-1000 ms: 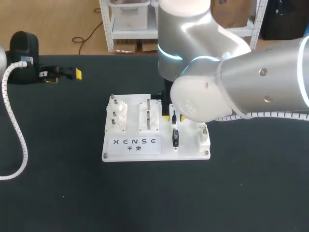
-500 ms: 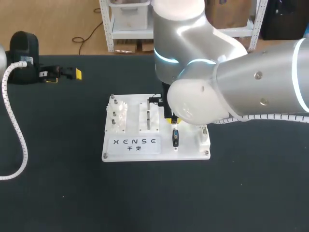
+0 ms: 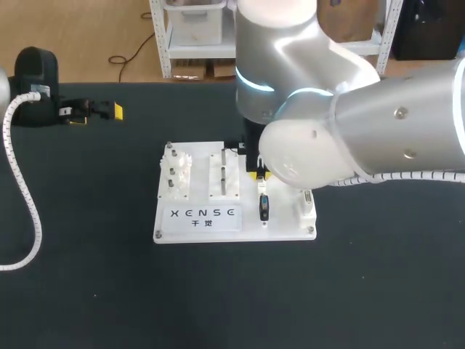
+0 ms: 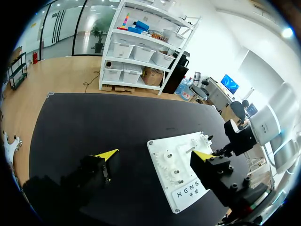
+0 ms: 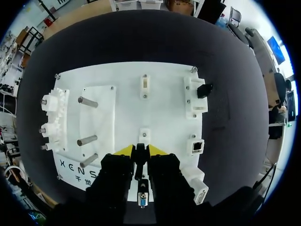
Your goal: Insert the USB connector, Ethernet cable, and multi-pin plug into their matching sockets one by one.
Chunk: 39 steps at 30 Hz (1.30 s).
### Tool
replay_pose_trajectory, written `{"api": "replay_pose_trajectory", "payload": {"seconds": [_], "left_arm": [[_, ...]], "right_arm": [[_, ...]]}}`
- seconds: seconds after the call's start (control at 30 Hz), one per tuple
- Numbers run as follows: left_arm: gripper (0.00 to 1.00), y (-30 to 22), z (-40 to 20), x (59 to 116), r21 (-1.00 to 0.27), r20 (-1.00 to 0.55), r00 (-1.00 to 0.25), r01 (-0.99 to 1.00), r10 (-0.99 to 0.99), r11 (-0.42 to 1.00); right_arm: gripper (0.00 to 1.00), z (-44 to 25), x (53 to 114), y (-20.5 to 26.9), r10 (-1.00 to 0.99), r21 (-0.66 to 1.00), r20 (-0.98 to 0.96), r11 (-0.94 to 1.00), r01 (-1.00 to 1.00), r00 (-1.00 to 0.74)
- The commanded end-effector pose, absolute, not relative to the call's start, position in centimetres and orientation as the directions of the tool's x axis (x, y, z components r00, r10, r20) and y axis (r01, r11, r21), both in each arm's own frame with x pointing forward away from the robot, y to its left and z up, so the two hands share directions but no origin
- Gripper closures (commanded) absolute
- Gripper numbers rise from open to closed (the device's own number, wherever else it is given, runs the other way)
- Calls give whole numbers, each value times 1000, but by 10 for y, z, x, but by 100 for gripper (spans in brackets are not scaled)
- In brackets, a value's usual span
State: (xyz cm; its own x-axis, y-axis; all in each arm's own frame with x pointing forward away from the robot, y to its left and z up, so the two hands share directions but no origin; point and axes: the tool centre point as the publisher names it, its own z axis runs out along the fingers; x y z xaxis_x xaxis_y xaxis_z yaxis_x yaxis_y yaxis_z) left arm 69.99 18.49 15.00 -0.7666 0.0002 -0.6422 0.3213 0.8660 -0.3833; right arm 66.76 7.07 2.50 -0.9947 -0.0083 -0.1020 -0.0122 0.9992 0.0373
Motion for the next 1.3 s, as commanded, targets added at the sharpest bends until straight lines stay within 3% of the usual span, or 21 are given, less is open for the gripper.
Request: {"api": "replay_pose_trajectory", "payload": {"seconds": [0.03, 0.73, 1.3], "left_arm": [[0, 185, 150, 700, -383, -642, -767, 321, 0, 866], [0, 185, 150, 700, -383, -642, -767, 321, 0, 866], [0, 185, 150, 700, -383, -642, -767, 321, 0, 866]], "right_arm": [[100, 37, 660, 60, -7, 53, -135, 999, -15, -991], [100, 38, 663, -6, 88, 8, -138, 996, 88, -987], [100, 27, 665, -13, 86, -6, -105, 996, 87, -991]]}}
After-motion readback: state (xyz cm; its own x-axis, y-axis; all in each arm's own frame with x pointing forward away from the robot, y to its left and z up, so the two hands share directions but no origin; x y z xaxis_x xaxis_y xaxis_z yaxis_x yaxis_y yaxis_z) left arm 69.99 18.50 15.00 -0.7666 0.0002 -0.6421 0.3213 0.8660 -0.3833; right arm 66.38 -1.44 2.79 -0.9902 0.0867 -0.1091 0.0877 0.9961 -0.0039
